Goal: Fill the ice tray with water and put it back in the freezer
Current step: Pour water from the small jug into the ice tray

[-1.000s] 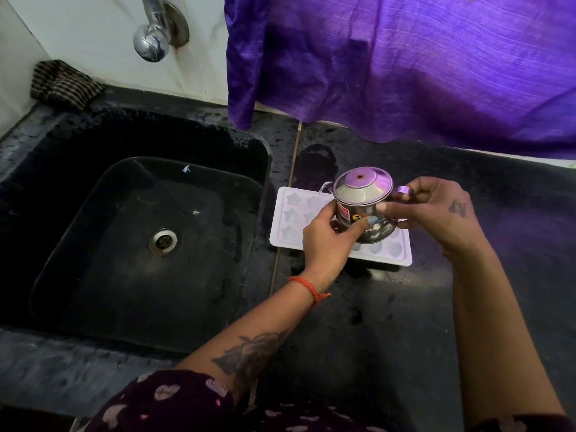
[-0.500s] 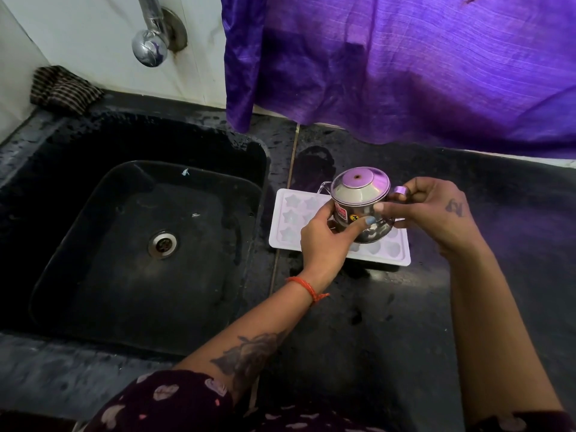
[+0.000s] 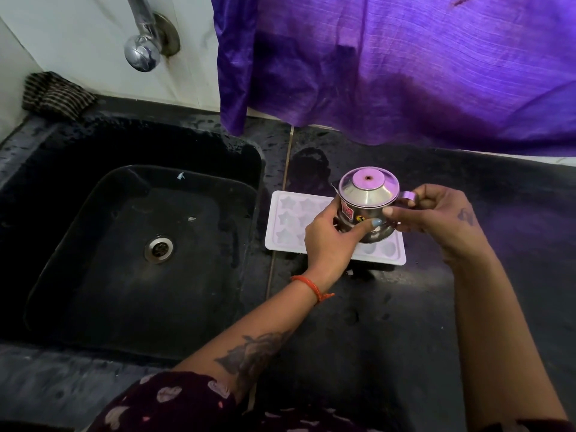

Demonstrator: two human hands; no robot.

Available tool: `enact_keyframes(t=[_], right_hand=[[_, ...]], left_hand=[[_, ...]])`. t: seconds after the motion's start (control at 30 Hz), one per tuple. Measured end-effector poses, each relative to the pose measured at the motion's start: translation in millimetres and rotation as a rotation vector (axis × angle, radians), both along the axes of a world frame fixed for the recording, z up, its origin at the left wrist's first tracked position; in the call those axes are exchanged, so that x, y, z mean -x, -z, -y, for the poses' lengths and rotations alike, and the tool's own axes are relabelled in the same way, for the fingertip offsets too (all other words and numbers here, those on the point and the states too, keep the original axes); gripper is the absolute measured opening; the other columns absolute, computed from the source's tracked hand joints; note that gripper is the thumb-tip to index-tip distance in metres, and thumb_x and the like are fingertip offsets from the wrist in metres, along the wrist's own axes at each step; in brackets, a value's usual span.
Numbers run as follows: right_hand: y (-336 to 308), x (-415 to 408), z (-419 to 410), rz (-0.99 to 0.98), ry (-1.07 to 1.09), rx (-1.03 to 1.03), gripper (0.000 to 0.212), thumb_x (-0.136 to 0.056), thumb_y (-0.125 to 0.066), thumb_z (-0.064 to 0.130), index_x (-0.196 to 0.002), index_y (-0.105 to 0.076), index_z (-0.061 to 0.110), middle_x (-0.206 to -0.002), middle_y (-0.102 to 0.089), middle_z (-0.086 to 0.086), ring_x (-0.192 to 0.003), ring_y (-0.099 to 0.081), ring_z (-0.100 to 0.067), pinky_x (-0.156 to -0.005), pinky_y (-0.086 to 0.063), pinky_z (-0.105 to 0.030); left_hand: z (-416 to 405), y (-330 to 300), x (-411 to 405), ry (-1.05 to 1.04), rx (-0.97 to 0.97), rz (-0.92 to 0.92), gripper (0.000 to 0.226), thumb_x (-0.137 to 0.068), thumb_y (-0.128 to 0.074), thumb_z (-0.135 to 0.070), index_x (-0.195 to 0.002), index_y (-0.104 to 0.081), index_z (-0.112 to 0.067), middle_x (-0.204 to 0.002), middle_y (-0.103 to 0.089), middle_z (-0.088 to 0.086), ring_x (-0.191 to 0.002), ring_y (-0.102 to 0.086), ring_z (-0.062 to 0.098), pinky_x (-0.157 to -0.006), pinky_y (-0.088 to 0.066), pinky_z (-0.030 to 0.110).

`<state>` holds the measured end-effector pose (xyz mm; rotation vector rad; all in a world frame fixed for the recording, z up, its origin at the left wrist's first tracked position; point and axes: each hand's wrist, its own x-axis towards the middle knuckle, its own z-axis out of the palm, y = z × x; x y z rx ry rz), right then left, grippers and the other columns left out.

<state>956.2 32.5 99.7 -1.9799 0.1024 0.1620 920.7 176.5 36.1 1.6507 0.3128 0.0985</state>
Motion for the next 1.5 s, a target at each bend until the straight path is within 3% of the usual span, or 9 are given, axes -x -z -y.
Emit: enact_keyframes(t=[0.1,0.27,0.63,0.93,1.17,1.33,1.5], right_hand=[[-2,3,3,0.018,0.023,0.017,0.026,-0.062,-0.085,0.011,-0.073,-0.062,0.008,-0.077,-0.072,-0.016,-0.072,-0.07,-0.024,-0.057,-0.055,-0.023],[-3,5,9,0.002,0.051,0.04,0.027,-0.06,-0.087,0.014,-0.071,-0.062,0.011,-0.079,-0.072,-0.019,-0.081,-0.072,-0.035,-0.079,-0.058,-0.05],[-12,6,6,0.0,0.026,0.118,0.027,-0.063,-0.085,0.017,-0.077,-0.064,0.008,-0.074,-0.072,-0.011,-0.072,-0.071,-0.021,-0.068,-0.059,-0.036],[-8,3,8,-0.014,0.017,0.11,0.028,-0.06,-0.087,0.019,-0.071,-0.062,0.014,-0.075,-0.073,-0.012,-0.076,-0.072,-0.027,-0.076,-0.059,-0.051],[-7,2,7,-0.018,0.021,0.074,0.028,-0.059,-0.088,0.017,-0.069,-0.061,0.014,-0.073,-0.073,-0.014,-0.075,-0.072,-0.03,-0.076,-0.057,-0.055],[-8,3,5,-0.003,0.023,0.068,0.027,-0.061,-0.086,0.014,-0.07,-0.061,0.012,-0.074,-0.072,-0.014,-0.075,-0.072,-0.027,-0.075,-0.059,-0.046],[-4,5,8,-0.044,0.028,-0.064,0.028,-0.06,-0.084,0.008,-0.069,-0.058,0.01,-0.06,-0.07,-0.002,-0.06,-0.07,-0.013,-0.056,-0.056,-0.023]], left_hand=[[5,0,0,0.028,0.017,-0.014,0.047,-0.072,-0.08,-0.034,-0.114,-0.064,-0.021,-0.102,-0.072,-0.002,-0.095,-0.066,0.012,-0.086,-0.055,0.038],[11,0,-1,0.064,0.025,-0.048,0.049,-0.074,-0.078,-0.033,-0.118,-0.063,-0.019,-0.107,-0.07,-0.001,-0.099,-0.064,0.013,-0.09,-0.053,0.035],[12,1,1,0.075,0.048,-0.075,0.043,-0.075,-0.077,-0.035,-0.112,-0.066,-0.016,-0.103,-0.072,-0.002,-0.098,-0.063,0.01,-0.088,-0.053,0.03],[11,1,1,0.072,0.057,-0.082,0.04,-0.075,-0.077,-0.037,-0.109,-0.067,-0.019,-0.099,-0.072,-0.004,-0.095,-0.063,0.009,-0.088,-0.053,0.033],[10,2,0,0.08,0.055,-0.078,0.043,-0.075,-0.077,-0.037,-0.111,-0.066,-0.018,-0.102,-0.072,-0.003,-0.097,-0.064,0.01,-0.09,-0.053,0.034],[9,1,-1,0.077,0.041,-0.073,0.048,-0.075,-0.077,-0.036,-0.117,-0.064,-0.017,-0.107,-0.071,-0.001,-0.103,-0.063,0.012,-0.092,-0.052,0.035],[8,-3,-1,0.066,0.021,-0.038,0.048,-0.073,-0.079,-0.033,-0.116,-0.064,-0.019,-0.106,-0.071,-0.003,-0.097,-0.065,0.011,-0.088,-0.054,0.034]])
